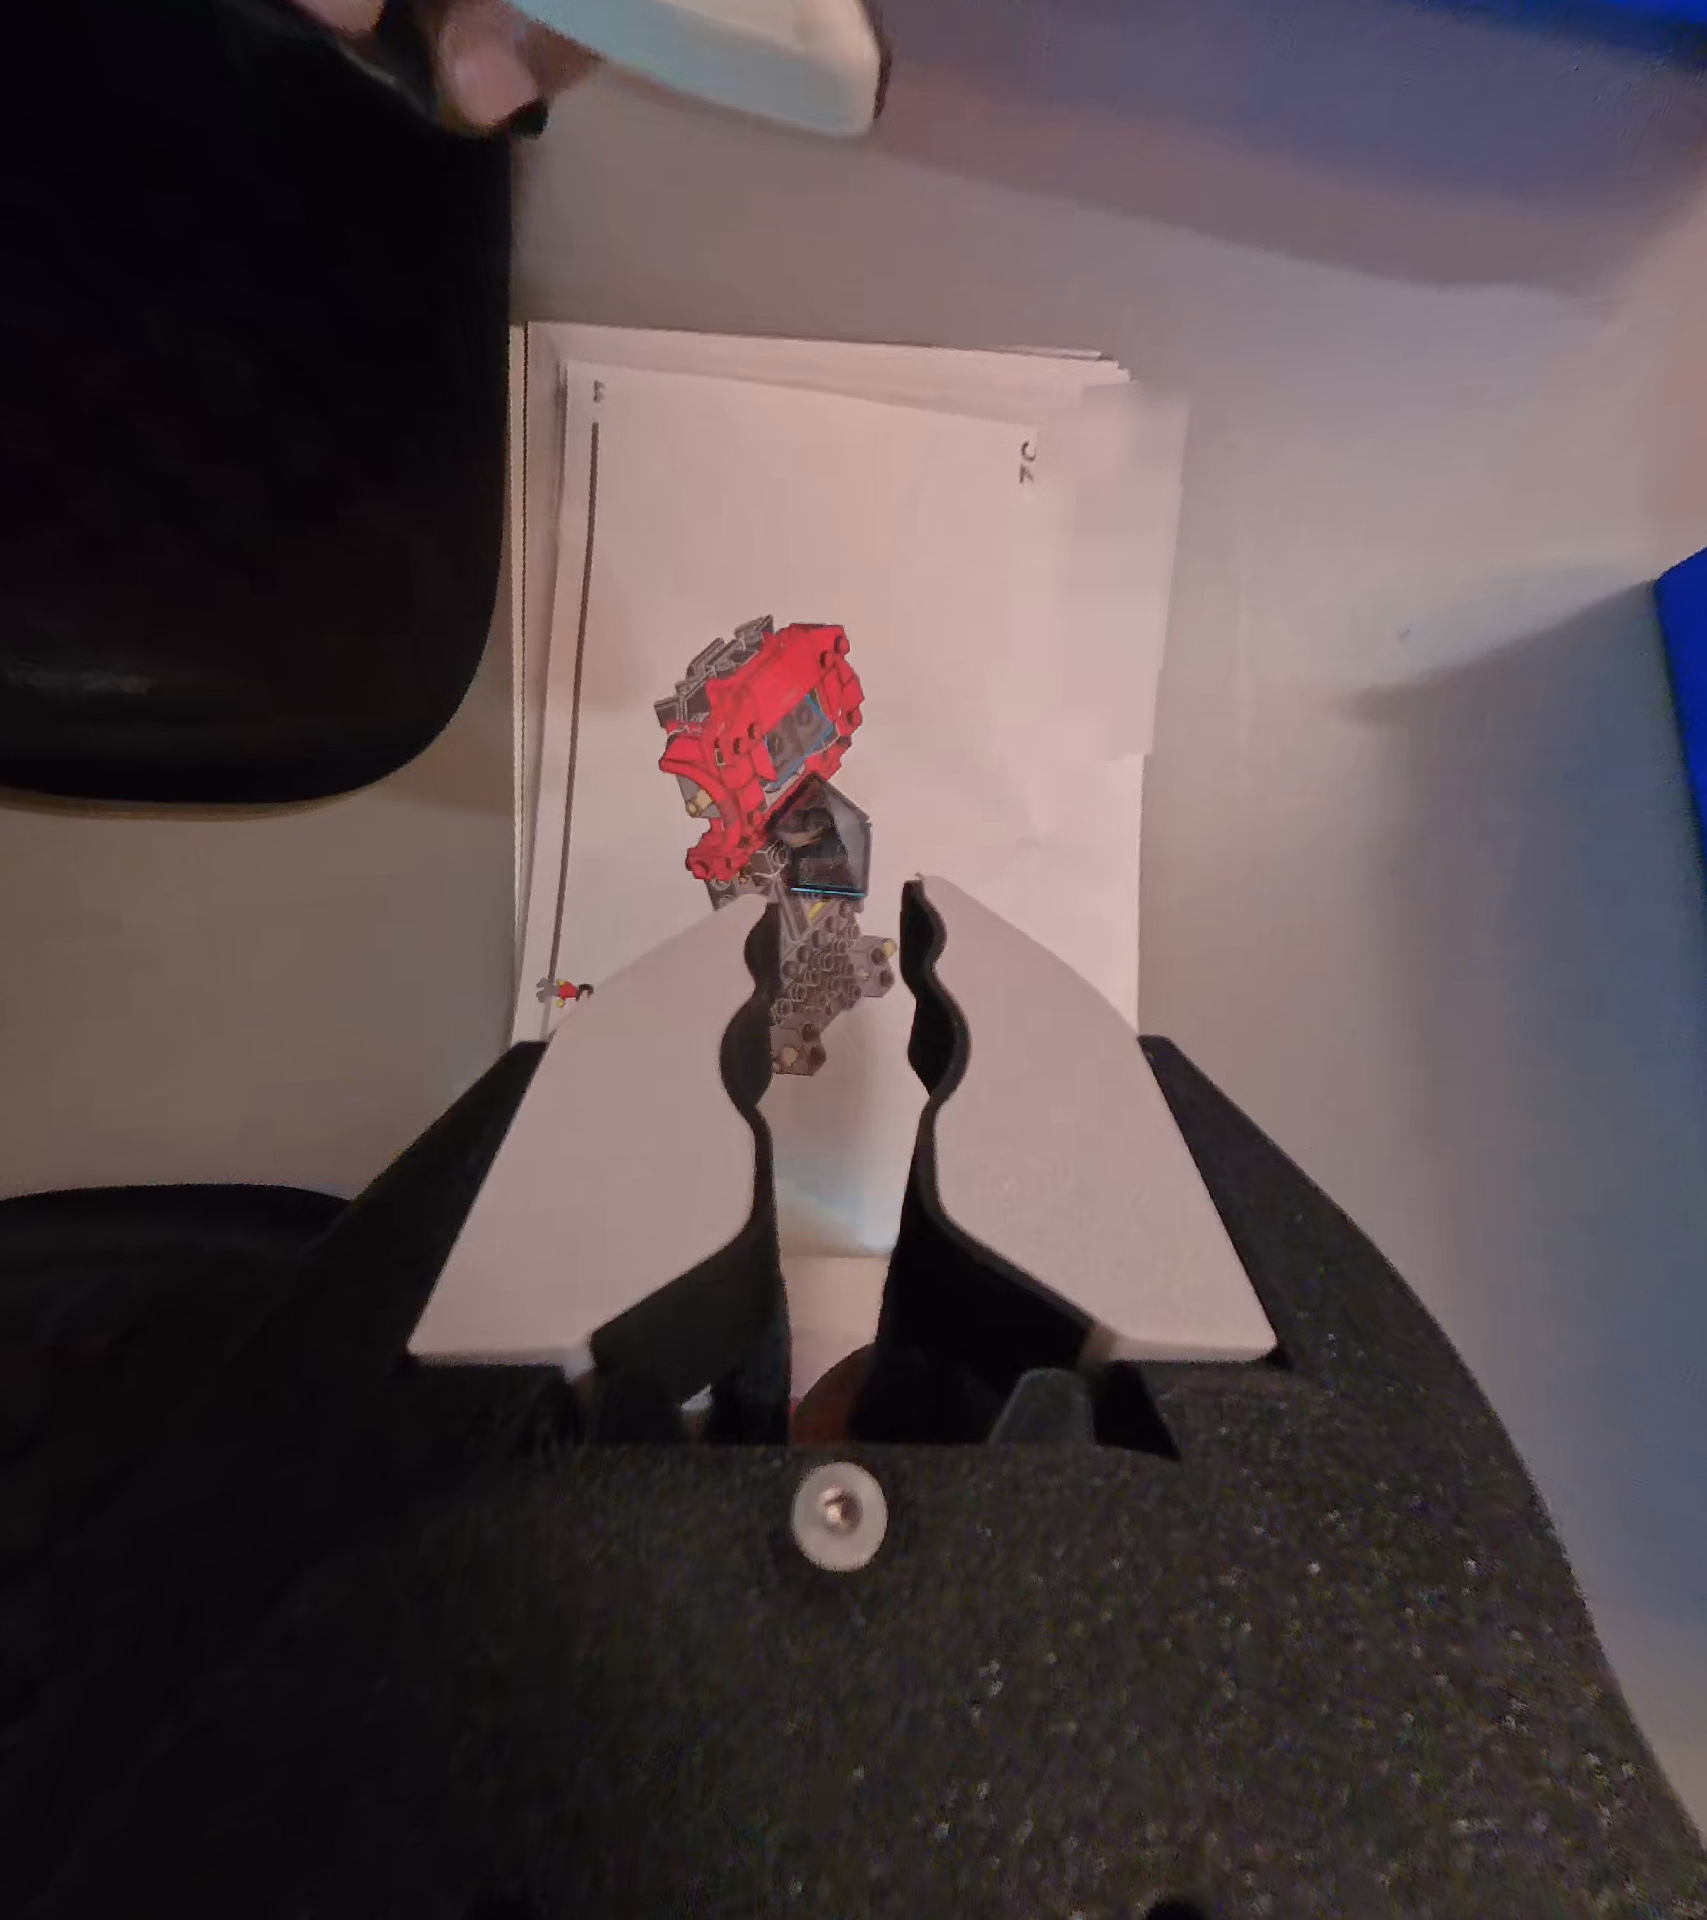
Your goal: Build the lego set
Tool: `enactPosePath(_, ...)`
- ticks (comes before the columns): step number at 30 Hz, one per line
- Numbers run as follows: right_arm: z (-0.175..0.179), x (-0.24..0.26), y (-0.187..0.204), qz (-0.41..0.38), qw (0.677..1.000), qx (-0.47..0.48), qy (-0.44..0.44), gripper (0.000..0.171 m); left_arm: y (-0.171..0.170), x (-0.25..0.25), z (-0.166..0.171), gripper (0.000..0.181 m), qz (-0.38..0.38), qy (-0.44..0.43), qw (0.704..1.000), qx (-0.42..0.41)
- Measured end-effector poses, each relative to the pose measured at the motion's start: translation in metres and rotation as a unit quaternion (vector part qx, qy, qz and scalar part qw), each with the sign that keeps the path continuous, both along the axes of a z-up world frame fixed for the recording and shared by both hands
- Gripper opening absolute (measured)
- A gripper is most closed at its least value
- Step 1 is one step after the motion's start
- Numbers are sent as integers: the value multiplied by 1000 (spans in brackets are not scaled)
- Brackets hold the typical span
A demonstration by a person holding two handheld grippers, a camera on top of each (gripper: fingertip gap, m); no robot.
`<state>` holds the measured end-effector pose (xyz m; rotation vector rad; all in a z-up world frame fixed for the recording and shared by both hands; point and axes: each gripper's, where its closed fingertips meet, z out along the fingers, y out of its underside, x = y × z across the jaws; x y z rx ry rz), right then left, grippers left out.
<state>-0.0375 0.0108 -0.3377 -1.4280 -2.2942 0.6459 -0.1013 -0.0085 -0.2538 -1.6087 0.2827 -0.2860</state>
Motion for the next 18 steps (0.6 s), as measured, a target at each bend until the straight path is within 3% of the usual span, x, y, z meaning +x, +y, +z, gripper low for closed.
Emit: enactPosePath(18,-18,-6,-2,15,999,28,-44,19,0,0,0,17,0,0,1000,2)
